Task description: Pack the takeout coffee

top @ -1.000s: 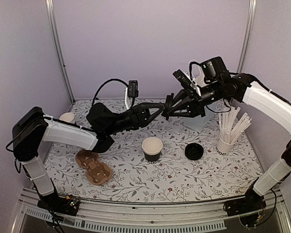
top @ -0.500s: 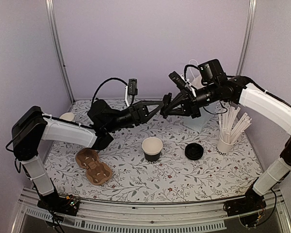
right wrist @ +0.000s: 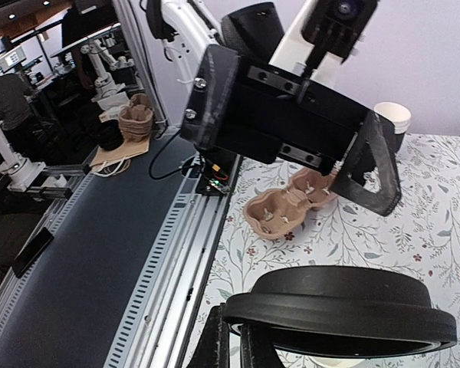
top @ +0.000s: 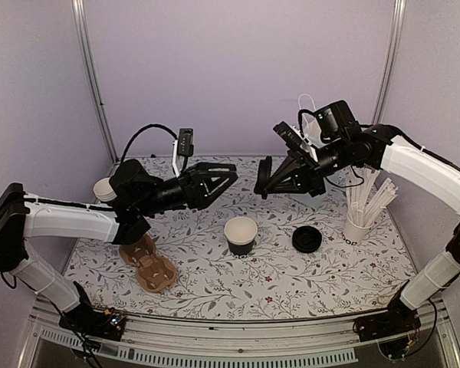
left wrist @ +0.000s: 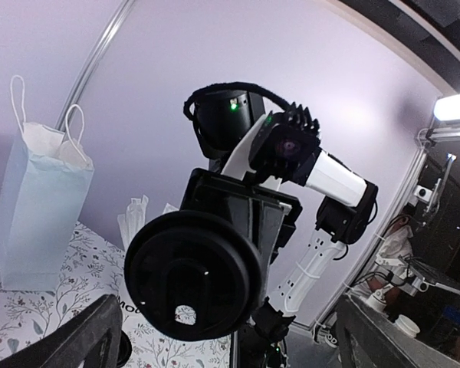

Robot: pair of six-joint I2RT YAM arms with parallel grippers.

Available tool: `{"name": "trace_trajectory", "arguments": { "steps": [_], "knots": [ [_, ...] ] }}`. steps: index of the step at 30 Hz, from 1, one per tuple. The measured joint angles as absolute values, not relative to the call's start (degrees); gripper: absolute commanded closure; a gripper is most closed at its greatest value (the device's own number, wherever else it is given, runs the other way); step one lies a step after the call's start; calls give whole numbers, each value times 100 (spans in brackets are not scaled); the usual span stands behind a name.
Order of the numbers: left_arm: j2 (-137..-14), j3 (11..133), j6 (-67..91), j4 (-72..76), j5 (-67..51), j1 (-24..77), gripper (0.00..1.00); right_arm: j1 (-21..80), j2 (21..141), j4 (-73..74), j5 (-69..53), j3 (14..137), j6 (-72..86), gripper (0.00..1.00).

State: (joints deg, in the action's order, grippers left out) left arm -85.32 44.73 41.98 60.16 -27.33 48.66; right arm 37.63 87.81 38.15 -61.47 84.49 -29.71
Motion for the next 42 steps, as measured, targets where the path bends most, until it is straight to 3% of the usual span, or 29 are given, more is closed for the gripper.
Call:
{"name": "trace_trajectory", "arguments": {
  "steps": [16, 28, 42],
  "knots": [
    [-8967, 5116, 3940, 5013, -3347, 5000, 1, 3763, 8753, 4569, -7043, 8597, -3741, 100],
    [-9273, 5621, 3756, 4764, -3673, 5201, 11, 3804, 8753, 4591, -7037, 8597, -3758, 100],
    [-9380, 5728, 3745, 4630, -3776, 5190, 7, 3826, 8812, 4593, -6936, 8597, -3750, 100]
  ]
}}
